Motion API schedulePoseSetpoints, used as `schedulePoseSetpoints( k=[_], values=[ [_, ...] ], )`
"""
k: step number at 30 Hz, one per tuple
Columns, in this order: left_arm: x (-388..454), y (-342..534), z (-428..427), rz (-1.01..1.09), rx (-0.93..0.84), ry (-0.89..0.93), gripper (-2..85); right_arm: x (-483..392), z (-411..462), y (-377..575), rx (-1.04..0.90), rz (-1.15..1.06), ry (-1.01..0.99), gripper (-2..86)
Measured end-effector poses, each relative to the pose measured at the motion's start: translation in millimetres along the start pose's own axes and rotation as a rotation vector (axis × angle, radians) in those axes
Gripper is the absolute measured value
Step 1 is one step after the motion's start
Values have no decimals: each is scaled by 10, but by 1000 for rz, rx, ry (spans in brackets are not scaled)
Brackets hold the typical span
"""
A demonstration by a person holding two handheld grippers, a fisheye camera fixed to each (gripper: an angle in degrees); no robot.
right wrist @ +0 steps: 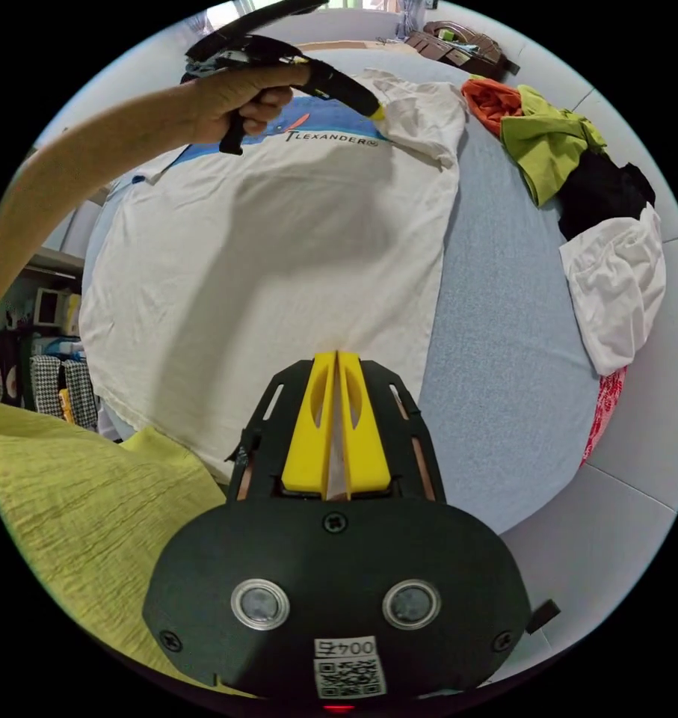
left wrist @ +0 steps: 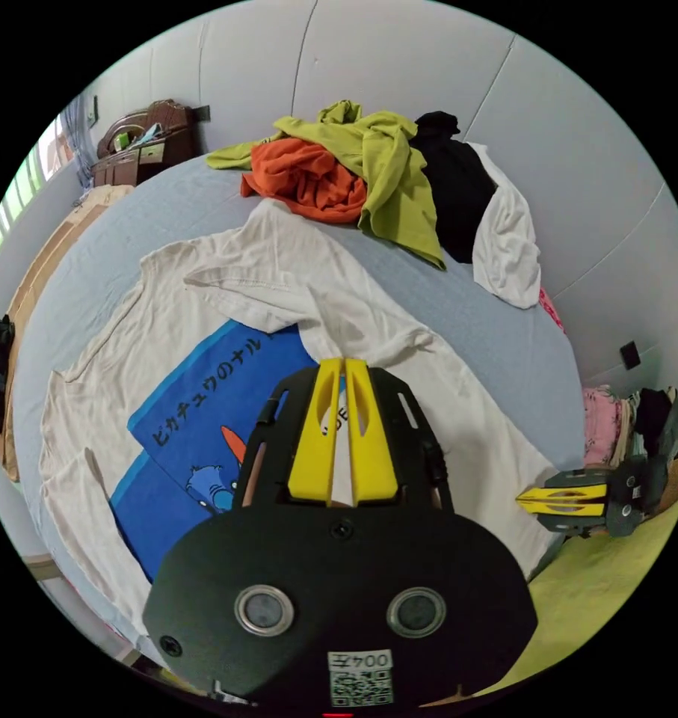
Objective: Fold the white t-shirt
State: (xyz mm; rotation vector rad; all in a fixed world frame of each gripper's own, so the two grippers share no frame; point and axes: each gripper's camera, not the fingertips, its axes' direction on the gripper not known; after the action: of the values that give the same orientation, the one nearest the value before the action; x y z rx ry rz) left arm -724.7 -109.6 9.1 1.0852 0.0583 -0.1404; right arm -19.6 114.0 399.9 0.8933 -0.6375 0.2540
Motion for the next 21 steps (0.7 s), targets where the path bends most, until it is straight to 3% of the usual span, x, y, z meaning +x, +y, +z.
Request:
schedulePoseSetpoints(
  k=[5,11,15,21],
  values=[
    [59,199,-420,-115,55,-20,13,143,2,-23,-24,8,-26,-6],
    [0,571,10,-182,-75,-73,18,285,2,-28,-44,-33,-33,-4],
    [-194,726,-136,-254,-22,-10,25,370,-4,31,-26,-47,-35,7],
    [-369,669,-358,-195,33,-8,29,855,-475,-30,263,-4,-34,81]
  ],
)
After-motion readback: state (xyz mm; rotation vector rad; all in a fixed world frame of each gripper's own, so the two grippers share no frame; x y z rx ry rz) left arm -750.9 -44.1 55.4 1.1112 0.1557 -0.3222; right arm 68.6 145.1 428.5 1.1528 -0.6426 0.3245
